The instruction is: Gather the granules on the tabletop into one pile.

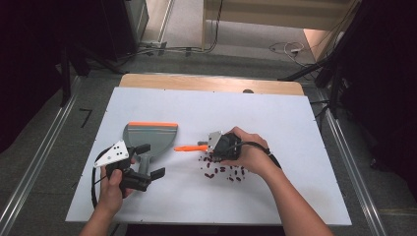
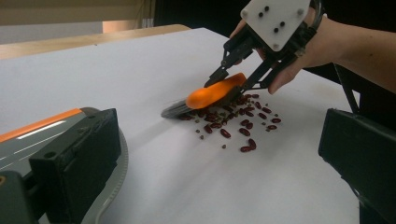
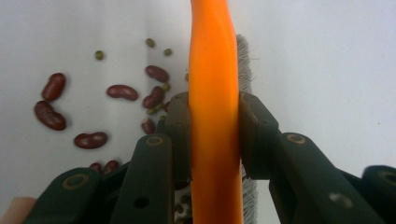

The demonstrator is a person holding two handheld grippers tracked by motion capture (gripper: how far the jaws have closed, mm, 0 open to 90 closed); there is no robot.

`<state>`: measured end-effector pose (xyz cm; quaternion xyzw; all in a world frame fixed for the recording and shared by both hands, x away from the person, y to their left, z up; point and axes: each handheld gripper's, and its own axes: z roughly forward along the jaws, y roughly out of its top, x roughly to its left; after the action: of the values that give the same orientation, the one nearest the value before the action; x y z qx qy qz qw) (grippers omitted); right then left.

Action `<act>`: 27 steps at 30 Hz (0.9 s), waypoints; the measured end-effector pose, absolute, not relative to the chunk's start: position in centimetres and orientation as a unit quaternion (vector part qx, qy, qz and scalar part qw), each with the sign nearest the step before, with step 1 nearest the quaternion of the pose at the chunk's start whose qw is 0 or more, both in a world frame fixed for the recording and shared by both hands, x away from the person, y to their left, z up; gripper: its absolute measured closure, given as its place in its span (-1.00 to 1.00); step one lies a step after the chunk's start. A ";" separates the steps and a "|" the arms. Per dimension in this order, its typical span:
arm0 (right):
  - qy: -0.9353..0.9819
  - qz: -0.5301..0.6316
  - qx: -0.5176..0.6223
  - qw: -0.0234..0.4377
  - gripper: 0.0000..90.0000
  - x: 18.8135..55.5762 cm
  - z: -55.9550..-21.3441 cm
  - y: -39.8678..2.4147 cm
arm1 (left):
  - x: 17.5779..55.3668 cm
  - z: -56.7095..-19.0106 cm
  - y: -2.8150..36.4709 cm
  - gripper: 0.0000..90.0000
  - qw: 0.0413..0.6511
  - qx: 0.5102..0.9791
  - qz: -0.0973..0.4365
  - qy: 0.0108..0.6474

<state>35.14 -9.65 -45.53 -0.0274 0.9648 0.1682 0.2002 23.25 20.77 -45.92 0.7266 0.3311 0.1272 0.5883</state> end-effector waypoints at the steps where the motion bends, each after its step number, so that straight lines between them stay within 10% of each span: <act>1: 0.965 0.167 -0.029 0.198 0.49 34.9 -45.5 -9.7 | 23.2 -45.9 20.8 -1.00 0.588 0.727 0.128 0.331; 19: 0.964 0.176 -0.057 0.190 0.49 32.6 -45.4 -10.8 | 23.3 -46.0 20.8 -1.00 0.586 0.727 0.129 0.334; 27: 0.947 0.188 -0.030 0.260 0.53 32.9 -43.5 -11.4 | 23.3 -46.0 20.9 -1.00 0.585 0.726 0.131 0.336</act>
<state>32.93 -11.40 -43.51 -0.0297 0.9466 0.1881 0.2600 23.33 20.95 -46.05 0.7261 0.3364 0.1307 0.5853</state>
